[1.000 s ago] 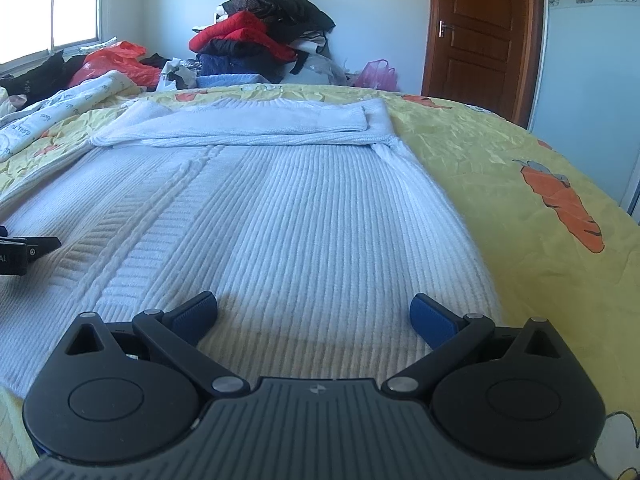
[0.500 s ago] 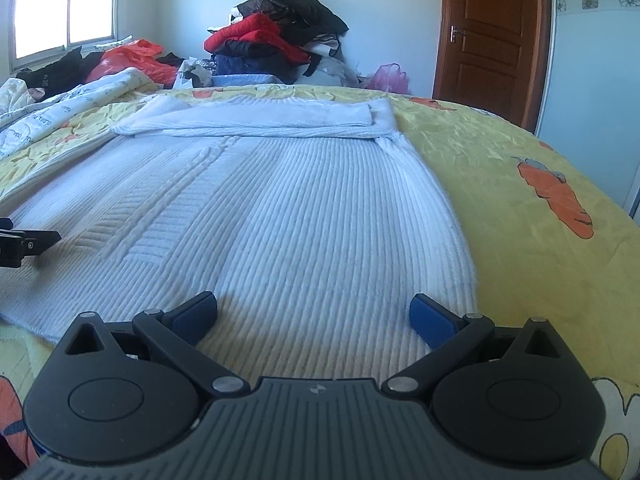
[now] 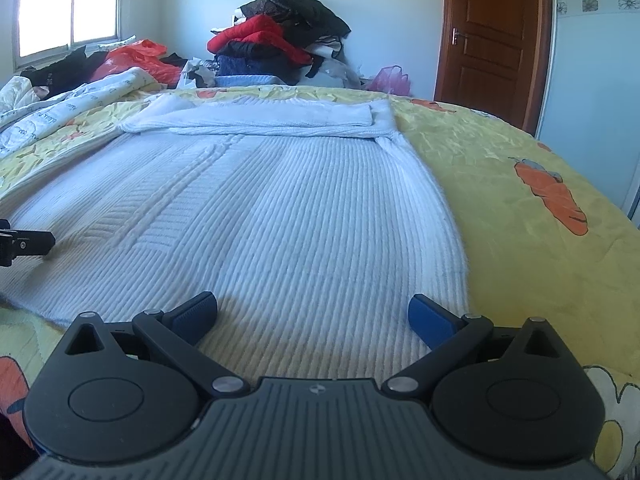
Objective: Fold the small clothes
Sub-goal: 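Grasp the sweater's side edge with both grippers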
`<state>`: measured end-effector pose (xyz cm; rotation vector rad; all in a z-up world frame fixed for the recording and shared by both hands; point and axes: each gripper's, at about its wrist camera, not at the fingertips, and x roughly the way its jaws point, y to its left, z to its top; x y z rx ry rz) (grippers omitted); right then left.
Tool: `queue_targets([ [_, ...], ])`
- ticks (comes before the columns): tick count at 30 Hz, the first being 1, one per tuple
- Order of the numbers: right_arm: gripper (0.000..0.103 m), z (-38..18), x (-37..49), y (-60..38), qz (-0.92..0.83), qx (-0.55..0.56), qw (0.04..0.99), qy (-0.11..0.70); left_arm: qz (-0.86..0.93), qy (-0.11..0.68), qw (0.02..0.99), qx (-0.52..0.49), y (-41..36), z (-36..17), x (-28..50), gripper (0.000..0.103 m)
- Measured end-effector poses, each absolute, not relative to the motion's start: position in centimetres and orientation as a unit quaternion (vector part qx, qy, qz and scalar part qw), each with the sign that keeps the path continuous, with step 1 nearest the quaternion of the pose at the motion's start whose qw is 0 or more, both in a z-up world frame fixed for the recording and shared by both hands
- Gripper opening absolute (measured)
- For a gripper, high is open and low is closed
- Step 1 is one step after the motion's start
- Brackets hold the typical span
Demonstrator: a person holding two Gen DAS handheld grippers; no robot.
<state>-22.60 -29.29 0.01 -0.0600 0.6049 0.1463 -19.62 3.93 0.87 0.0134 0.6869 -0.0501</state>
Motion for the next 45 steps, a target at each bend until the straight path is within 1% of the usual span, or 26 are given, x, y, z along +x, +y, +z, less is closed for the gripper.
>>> queue_targets([
  [4,0.102,1.4,-22.9,-29.7,0.095,-0.035,0.944,0.314,-0.057,0.365,0.929,0.010,4.9,2.3,-20.3,0.103],
  [6,0.103,3.0,-23.7,-30.9,0.108,-0.020,0.949,0.296,-0.089,0.348,0.933,0.002,6.6,3.9,-21.6,0.103],
  [8,0.103,4.3,-24.1,-32.5,0.114,0.001,0.951,0.288,-0.084,0.324,0.942,0.007,8.9,5.4,-22.6,0.103],
  [11,0.101,4.9,-23.3,-36.2,0.120,0.071,0.937,0.320,-0.055,0.326,0.943,-0.022,12.5,5.6,-22.5,0.103],
  [12,0.096,4.7,-22.8,-37.8,0.123,0.112,0.927,0.336,-0.046,0.336,0.940,-0.044,13.5,5.3,-22.2,0.103],
  [15,0.086,3.7,-21.7,-42.4,0.114,0.237,0.890,0.373,-0.054,0.357,0.924,-0.125,16.1,3.9,-21.7,0.103],
  [17,0.085,2.9,-21.2,-44.2,0.120,0.279,0.871,0.387,-0.066,0.369,0.913,-0.159,16.7,3.1,-21.3,0.103],
  [18,0.082,2.4,-20.9,-44.7,0.125,0.291,0.862,0.395,-0.075,0.379,0.906,-0.171,16.7,2.6,-21.0,0.103],
  [20,0.082,1.8,-20.6,-44.9,0.141,0.305,0.851,0.403,-0.076,0.380,0.906,-0.170,16.4,2.4,-20.9,0.103],
  [22,0.076,1.6,-20.2,-44.5,0.167,0.315,0.839,0.411,-0.100,0.386,0.901,-0.173,16.1,2.4,-20.7,0.102],
  [23,0.066,1.6,-19.9,-44.4,0.175,0.319,0.833,0.416,-0.111,0.387,0.898,-0.180,15.9,2.4,-20.5,0.102],
  [24,0.050,1.3,-19.6,-44.0,0.185,0.322,0.825,0.426,-0.124,0.389,0.894,-0.187,15.8,2.3,-20.3,0.102],
  [25,0.044,1.0,-19.3,-43.6,0.194,0.319,0.819,0.437,-0.140,0.392,0.888,-0.196,15.8,2.2,-20.0,0.102],
  [28,0.045,0.9,-19.1,-42.7,0.203,0.308,0.820,0.439,-0.152,0.392,0.884,-0.203,15.7,2.0,-19.5,0.101],
  [29,0.043,0.9,-18.9,-42.8,0.206,0.313,0.816,0.440,-0.152,0.391,0.885,-0.204,15.7,2.0,-19.4,0.098],
  [30,0.041,0.9,-18.9,-42.8,0.208,0.315,0.815,0.440,-0.146,0.390,0.886,-0.203,15.8,2.1,-19.3,0.084],
  [31,0.039,0.8,-18.8,-43.0,0.209,0.314,0.814,0.441,-0.142,0.394,0.885,-0.201,15.8,2.1,-19.1,0.060],
  [32,0.033,0.8,-18.7,-43.0,0.207,0.315,0.814,0.441,-0.134,0.399,0.885,-0.200,16.0,2.1,-18.9,0.051],
  [33,0.021,0.7,-18.7,-43.0,0.208,0.316,0.814,0.441,-0.125,0.404,0.884,-0.198,16.3,2.1,-18.8,0.036],
  [34,0.018,0.6,-18.8,-43.1,0.210,0.317,0.813,0.440,-0.119,0.409,0.882,-0.200,16.6,2.0,-18.7,0.029],
  [35,0.016,0.6,-18.9,-43.1,0.209,0.314,0.816,0.438,-0.117,0.413,0.879,-0.205,17.1,1.9,-18.6,0.025],
  [36,0.016,0.5,-19.0,-43.3,0.211,0.315,0.816,0.436,-0.115,0.418,0.877,-0.209,17.4,1.9,-18.5,0.017],
  [37,0.015,0.6,-19.0,-43.4,0.213,0.320,0.815,0.432,-0.113,0.424,0.874,-0.208,17.6,1.9,-18.4,0.013],
  [39,0.015,0.9,-18.8,-43.6,0.221,0.336,0.812,0.424,-0.117,0.432,0.871,-0.204,17.8,2.1,-18.4,0.012],
  [45,0.015,3.4,-18.0,-43.7,0.249,0.371,0.808,0.383,-0.147,0.444,0.870,-0.156,16.8,3.9,-18.2,0.012],
])
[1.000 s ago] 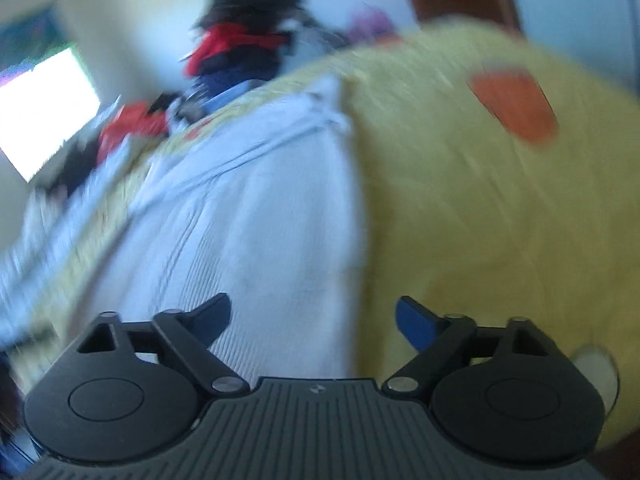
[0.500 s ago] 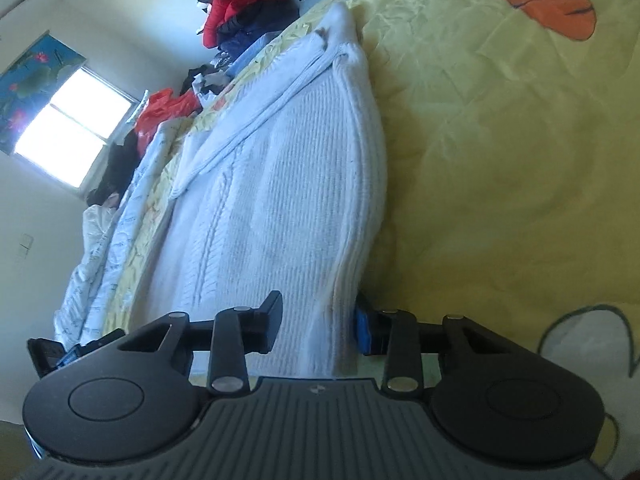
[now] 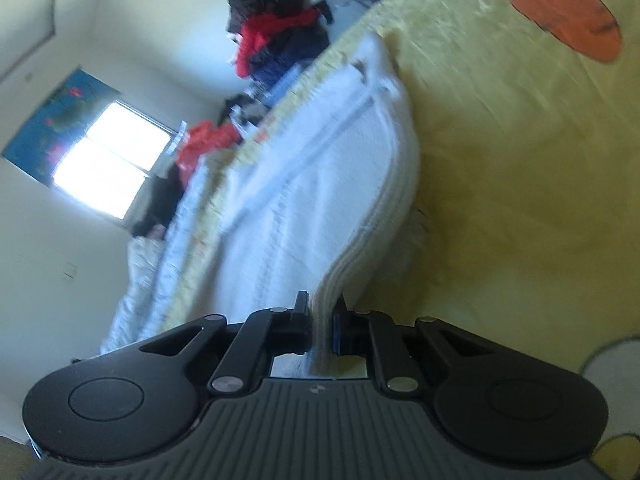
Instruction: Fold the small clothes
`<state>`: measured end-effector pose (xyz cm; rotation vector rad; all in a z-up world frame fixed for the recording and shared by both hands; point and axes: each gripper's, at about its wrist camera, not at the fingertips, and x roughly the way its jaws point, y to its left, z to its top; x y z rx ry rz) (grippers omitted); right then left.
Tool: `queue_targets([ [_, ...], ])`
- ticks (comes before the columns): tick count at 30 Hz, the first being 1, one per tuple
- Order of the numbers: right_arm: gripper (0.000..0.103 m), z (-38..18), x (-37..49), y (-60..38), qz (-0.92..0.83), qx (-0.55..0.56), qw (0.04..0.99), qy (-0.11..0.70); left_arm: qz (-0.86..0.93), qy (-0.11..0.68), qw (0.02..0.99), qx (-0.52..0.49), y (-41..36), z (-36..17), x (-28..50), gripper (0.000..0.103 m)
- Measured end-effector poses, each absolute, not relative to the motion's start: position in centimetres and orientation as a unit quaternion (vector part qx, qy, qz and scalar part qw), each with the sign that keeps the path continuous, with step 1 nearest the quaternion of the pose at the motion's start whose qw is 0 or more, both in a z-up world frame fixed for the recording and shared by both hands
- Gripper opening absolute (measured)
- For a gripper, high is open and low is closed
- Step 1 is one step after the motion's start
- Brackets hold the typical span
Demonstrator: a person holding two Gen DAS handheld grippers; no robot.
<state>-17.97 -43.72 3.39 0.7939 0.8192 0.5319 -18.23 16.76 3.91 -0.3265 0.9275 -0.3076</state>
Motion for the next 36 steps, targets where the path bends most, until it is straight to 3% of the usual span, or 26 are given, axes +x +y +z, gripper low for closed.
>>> queue_targets([
  [2,0.015,3.6,-17.7,-43.6,0.243,0.362,0.811,0.391,-0.131,0.478,0.861,-0.117,16.0,3.0,-17.7,0.012],
  [6,0.014,3.3,-18.0,-44.2,0.232,0.380,0.801,0.399,-0.127,0.473,0.862,-0.131,16.6,3.5,-17.8,0.010],
  [13,0.014,6.2,-14.8,-44.9,0.266,0.436,0.783,0.354,-0.168,0.420,0.875,-0.174,17.3,9.7,-13.5,0.010],
  [19,0.014,9.4,-4.0,-45.1,0.296,0.450,0.785,0.305,-0.164,0.367,0.892,-0.208,17.1,14.1,-2.4,0.009],
  [25,0.015,9.8,11.0,-46.5,0.255,0.471,0.793,0.290,-0.106,0.358,0.901,-0.222,17.0,13.1,12.1,0.009],
  [29,0.015,6.2,20.3,-45.4,0.176,0.463,0.800,0.339,-0.058,0.368,0.902,-0.219,16.3,10.5,20.0,0.010],
  [32,0.021,2.9,23.5,-43.9,0.126,0.445,0.806,0.370,-0.026,0.400,0.892,-0.209,14.9,7.6,24.0,0.010],
  [35,0.048,1.7,23.8,-43.5,0.118,0.455,0.800,0.373,-0.034,0.404,0.890,-0.210,14.4,7.2,24.0,0.021],
  [36,0.059,1.8,23.6,-43.8,0.129,0.465,0.795,0.368,-0.052,0.406,0.886,-0.220,14.7,7.4,23.9,0.035],
])
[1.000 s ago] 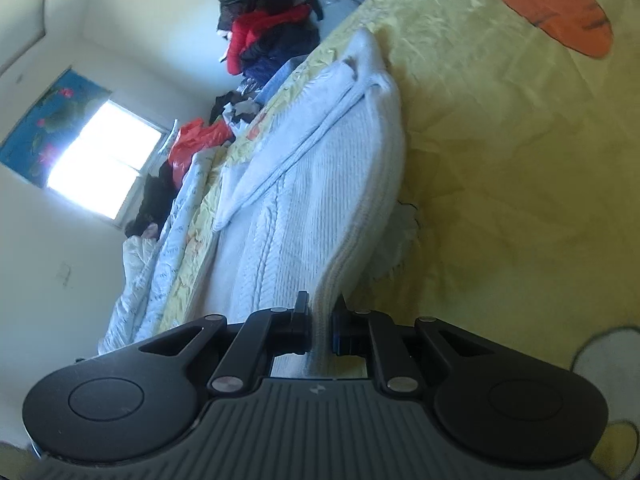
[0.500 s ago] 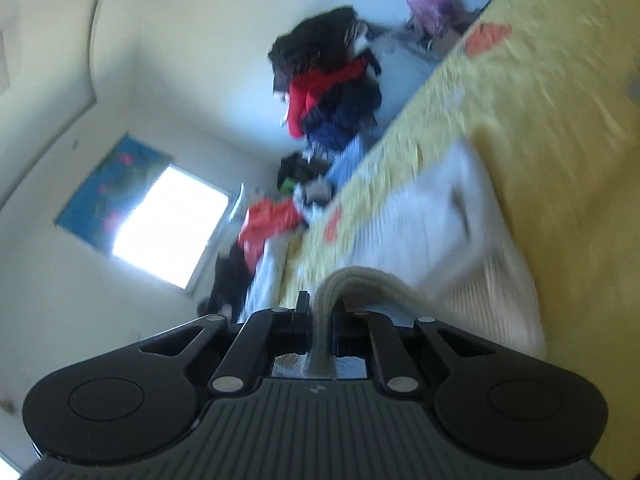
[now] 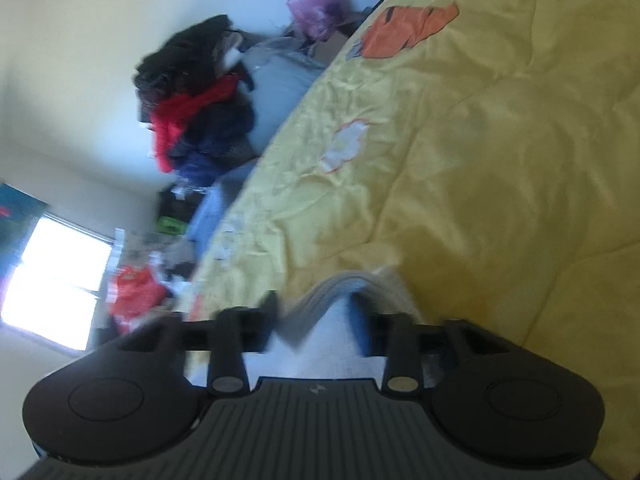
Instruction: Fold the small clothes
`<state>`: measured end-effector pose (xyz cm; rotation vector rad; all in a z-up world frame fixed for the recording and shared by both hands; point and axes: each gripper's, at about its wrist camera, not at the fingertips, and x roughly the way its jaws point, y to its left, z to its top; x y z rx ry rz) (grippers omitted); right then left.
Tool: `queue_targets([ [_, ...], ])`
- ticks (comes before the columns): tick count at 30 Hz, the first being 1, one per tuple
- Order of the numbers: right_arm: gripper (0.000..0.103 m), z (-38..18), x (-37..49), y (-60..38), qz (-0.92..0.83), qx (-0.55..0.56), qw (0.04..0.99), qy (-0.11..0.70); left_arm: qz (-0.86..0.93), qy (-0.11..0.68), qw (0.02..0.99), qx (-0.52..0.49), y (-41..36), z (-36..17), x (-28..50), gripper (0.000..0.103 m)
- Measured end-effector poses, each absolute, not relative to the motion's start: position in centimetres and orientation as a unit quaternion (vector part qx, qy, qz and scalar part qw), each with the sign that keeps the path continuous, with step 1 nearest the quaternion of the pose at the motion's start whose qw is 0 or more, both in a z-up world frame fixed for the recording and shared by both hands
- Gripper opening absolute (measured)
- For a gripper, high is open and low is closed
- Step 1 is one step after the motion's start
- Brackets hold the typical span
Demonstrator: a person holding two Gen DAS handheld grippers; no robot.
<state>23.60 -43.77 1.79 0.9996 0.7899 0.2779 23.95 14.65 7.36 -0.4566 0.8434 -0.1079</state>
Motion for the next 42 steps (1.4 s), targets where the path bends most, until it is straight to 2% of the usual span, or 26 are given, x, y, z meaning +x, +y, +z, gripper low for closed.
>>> queue_targets([
  [1,0.062,2.1,23.2,-44.1,0.134,0.468,0.797,0.357,-0.071,0.404,0.882,-0.232,15.1,7.6,24.0,0.044],
  [2,0.068,2.7,22.9,-44.6,0.136,0.465,0.804,0.345,-0.084,0.396,0.883,-0.239,15.7,8.0,23.7,0.048],
  [3,0.069,3.1,22.6,-45.2,0.136,0.462,0.810,0.335,-0.081,0.384,0.889,-0.237,16.1,8.7,23.3,0.059],
  [4,0.069,3.6,22.3,-45.7,0.136,0.457,0.814,0.331,-0.069,0.368,0.898,-0.232,16.6,9.4,23.1,0.074],
  [6,0.069,4.2,21.6,-46.6,0.133,0.449,0.821,0.326,-0.034,0.326,0.918,-0.225,17.5,10.7,21.7,0.085],
  [10,0.070,4.9,18.2,-47.4,0.091,0.383,0.855,0.338,-0.009,0.340,0.922,-0.184,16.7,10.1,18.4,0.085],
  [14,0.070,3.6,12.8,-46.8,0.087,0.322,0.867,0.370,0.005,0.362,0.920,-0.150,14.8,7.5,12.0,0.085],
  [17,0.070,3.0,7.7,-46.8,0.088,0.314,0.872,0.364,0.019,0.330,0.918,-0.217,14.9,6.1,6.2,0.085],
  [21,0.069,1.5,2.2,-47.5,0.081,0.400,0.845,0.346,0.012,0.301,0.890,-0.342,14.8,3.8,0.4,0.086],
  [27,0.070,-1.0,2.2,-45.1,0.106,0.465,0.809,0.342,-0.015,0.333,0.866,-0.373,12.6,1.5,3.1,0.086],
  [29,0.068,-1.0,3.8,-44.1,0.103,0.471,0.813,0.327,-0.009,0.317,0.872,-0.372,12.3,1.1,4.6,0.090],
  [30,0.069,-0.9,4.7,-43.7,0.092,0.476,0.812,0.324,0.002,0.313,0.875,-0.370,12.1,1.2,5.4,0.093],
  [31,0.071,-0.7,5.6,-43.2,0.081,0.480,0.812,0.322,0.006,0.311,0.876,-0.369,11.8,1.2,6.1,0.100],
  [32,0.072,-0.6,6.6,-42.7,0.077,0.482,0.812,0.320,0.008,0.310,0.878,-0.364,11.4,1.3,6.8,0.101],
  [33,0.070,-0.8,7.5,-42.2,0.071,0.482,0.813,0.319,0.020,0.309,0.881,-0.358,11.1,1.3,7.3,0.101],
  [34,0.064,-0.9,8.1,-41.9,0.060,0.478,0.816,0.319,0.032,0.308,0.884,-0.350,10.7,1.4,7.5,0.093],
  [35,0.035,-1.0,8.9,-41.5,0.044,0.468,0.818,0.331,0.047,0.311,0.887,-0.339,10.4,1.5,7.8,0.078],
  [36,0.033,-1.1,9.4,-41.3,0.041,0.464,0.816,0.341,0.061,0.326,0.884,-0.330,10.3,1.3,8.3,0.032],
  [39,0.030,-0.2,9.2,-40.9,0.040,0.449,0.828,0.334,0.048,0.332,0.871,-0.359,11.5,1.4,8.5,0.025],
  [42,0.028,1.5,7.9,-41.0,0.062,0.448,0.834,0.316,0.029,0.326,0.878,-0.349,11.8,3.0,7.5,0.022],
])
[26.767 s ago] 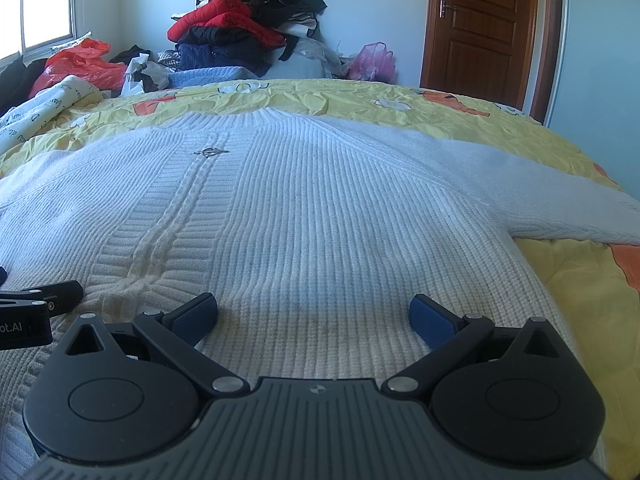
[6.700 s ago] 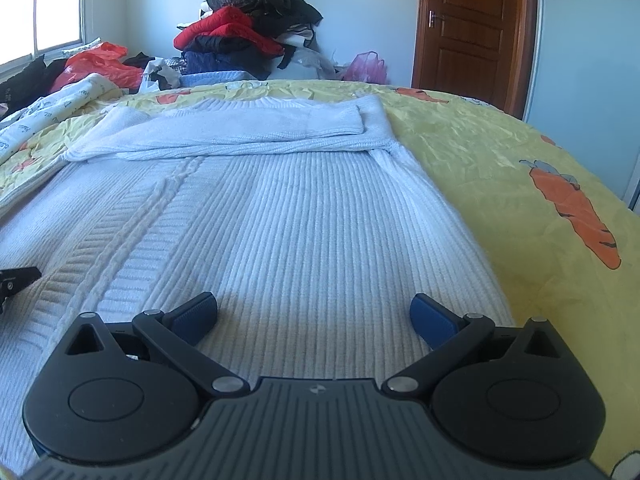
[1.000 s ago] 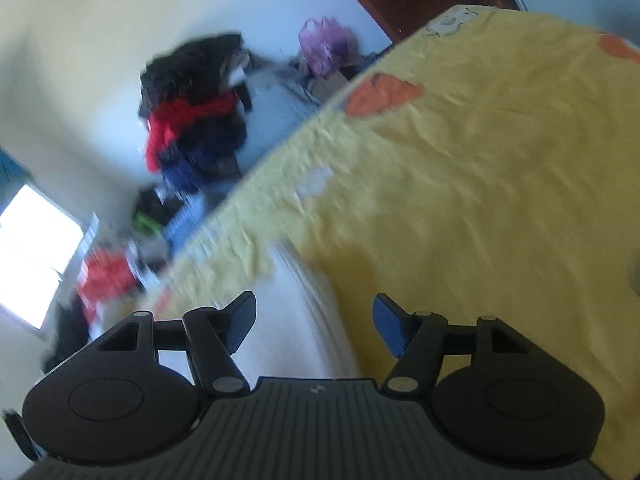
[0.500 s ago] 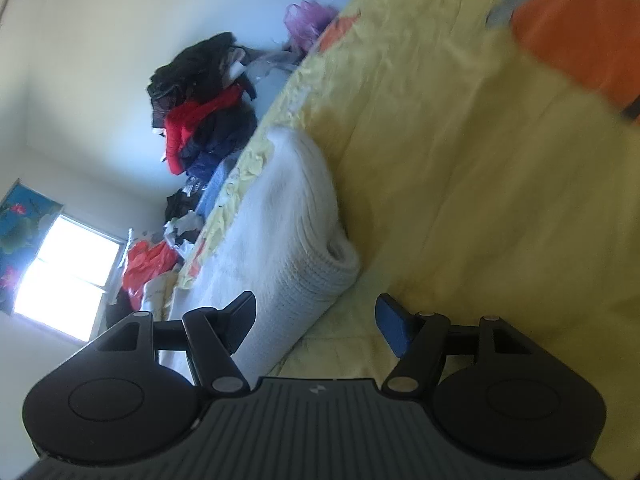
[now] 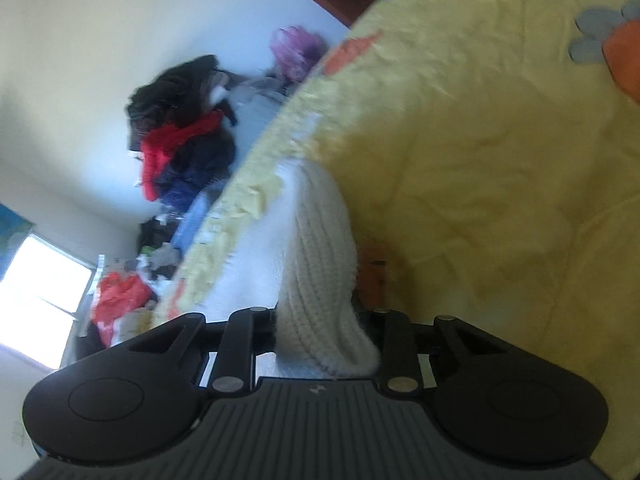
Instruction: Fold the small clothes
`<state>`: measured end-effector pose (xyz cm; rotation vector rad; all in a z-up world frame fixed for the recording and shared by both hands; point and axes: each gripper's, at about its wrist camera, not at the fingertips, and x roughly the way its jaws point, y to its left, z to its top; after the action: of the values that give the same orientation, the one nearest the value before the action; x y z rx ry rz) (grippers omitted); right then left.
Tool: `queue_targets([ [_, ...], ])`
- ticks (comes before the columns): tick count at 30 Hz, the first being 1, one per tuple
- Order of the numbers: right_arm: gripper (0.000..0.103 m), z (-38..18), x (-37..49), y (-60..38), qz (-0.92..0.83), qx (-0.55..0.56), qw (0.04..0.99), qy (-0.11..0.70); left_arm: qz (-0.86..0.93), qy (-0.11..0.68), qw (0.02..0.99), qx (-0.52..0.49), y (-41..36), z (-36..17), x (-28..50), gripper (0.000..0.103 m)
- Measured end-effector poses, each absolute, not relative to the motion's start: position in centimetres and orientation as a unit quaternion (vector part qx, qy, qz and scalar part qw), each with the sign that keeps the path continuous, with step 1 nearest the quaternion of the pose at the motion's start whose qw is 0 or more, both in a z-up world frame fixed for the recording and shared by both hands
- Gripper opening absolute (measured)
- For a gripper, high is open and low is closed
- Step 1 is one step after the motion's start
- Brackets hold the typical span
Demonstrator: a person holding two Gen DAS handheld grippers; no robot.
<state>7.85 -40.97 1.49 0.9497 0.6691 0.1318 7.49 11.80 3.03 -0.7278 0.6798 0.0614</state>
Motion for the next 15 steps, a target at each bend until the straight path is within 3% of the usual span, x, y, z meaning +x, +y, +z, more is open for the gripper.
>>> queue_targets([
  [6,0.029,4.9,0.6,-42.8,0.156,0.463,0.819,0.302,-0.030,0.318,0.889,-0.328,13.3,6.6,-0.8,0.021],
  [11,0.031,1.9,-6.4,-44.0,0.144,0.450,0.799,0.373,-0.035,0.369,0.870,-0.326,14.9,3.7,-8.4,0.024],
  [15,0.053,-0.3,-7.4,-44.8,0.098,0.459,0.787,0.400,-0.048,0.389,0.856,-0.338,16.1,1.9,-9.5,0.039],
])
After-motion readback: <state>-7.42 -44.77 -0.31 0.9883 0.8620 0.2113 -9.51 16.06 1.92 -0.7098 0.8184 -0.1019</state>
